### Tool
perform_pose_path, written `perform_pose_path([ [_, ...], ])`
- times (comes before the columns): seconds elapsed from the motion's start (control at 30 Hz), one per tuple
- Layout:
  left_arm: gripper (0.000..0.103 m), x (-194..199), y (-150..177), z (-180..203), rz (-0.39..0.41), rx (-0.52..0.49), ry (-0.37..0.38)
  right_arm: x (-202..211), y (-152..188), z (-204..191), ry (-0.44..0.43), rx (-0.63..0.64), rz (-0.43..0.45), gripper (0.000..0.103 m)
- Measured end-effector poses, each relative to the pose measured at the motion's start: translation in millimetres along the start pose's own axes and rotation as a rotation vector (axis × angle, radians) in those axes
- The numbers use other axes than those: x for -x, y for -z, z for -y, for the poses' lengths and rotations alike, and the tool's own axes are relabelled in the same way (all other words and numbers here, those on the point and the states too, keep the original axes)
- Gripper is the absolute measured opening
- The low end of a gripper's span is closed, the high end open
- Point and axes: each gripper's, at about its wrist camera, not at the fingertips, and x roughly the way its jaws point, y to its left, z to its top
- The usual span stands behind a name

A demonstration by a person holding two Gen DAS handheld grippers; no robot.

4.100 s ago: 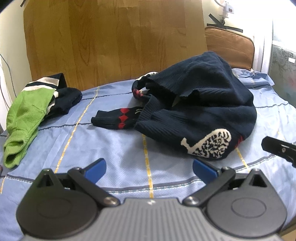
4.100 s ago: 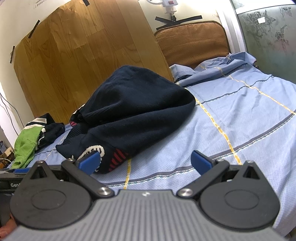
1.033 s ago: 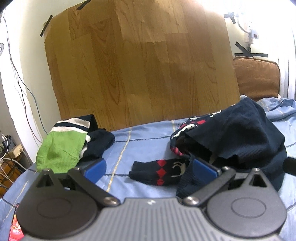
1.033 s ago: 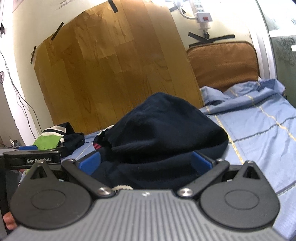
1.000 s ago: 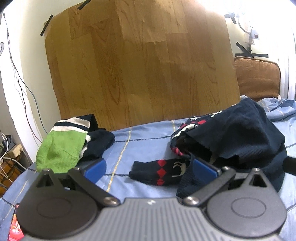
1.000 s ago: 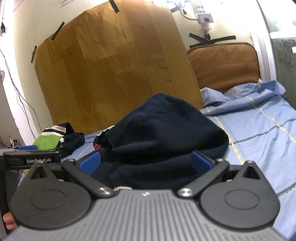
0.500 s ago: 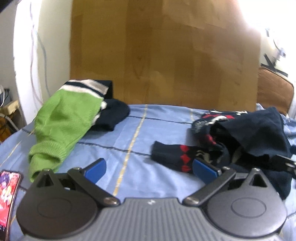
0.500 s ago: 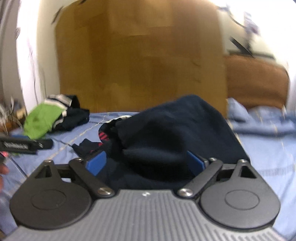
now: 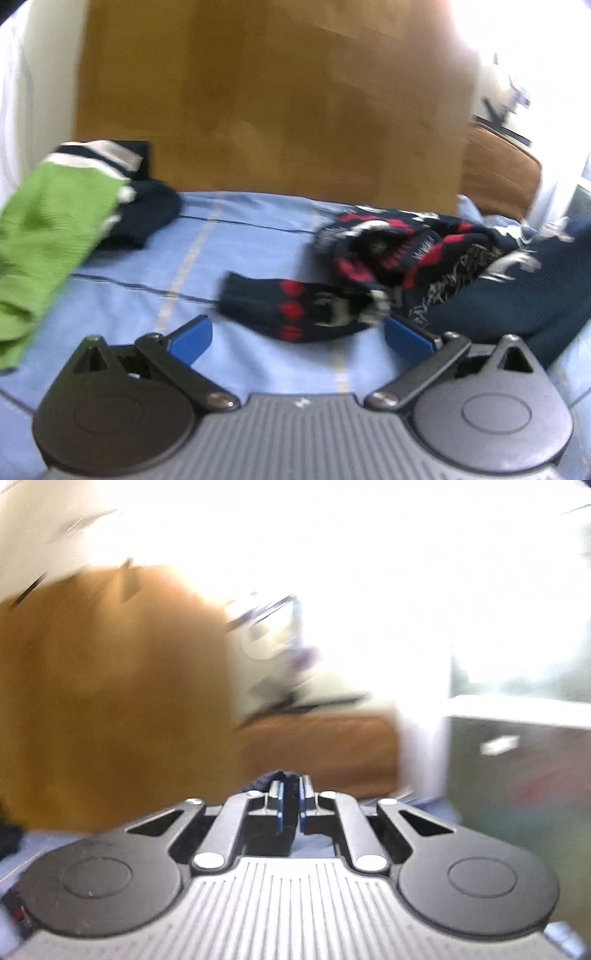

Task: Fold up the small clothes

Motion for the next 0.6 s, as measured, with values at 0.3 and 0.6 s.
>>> perform_pose_path([
  [0.3, 0.103, -27.8, -1.8, 39.1, -0.054, -0.064, 0.026, 36.1, 22.7, 136.2, 0.257, -0.240, -0.192, 0.055],
  [0.6, 0.103, -32.8, 1.6, 33.5, -0.067, -0.045, -0.023, 1.9, 32.2, 18.4, -0.382, -0.129, -0.331, 0.056],
])
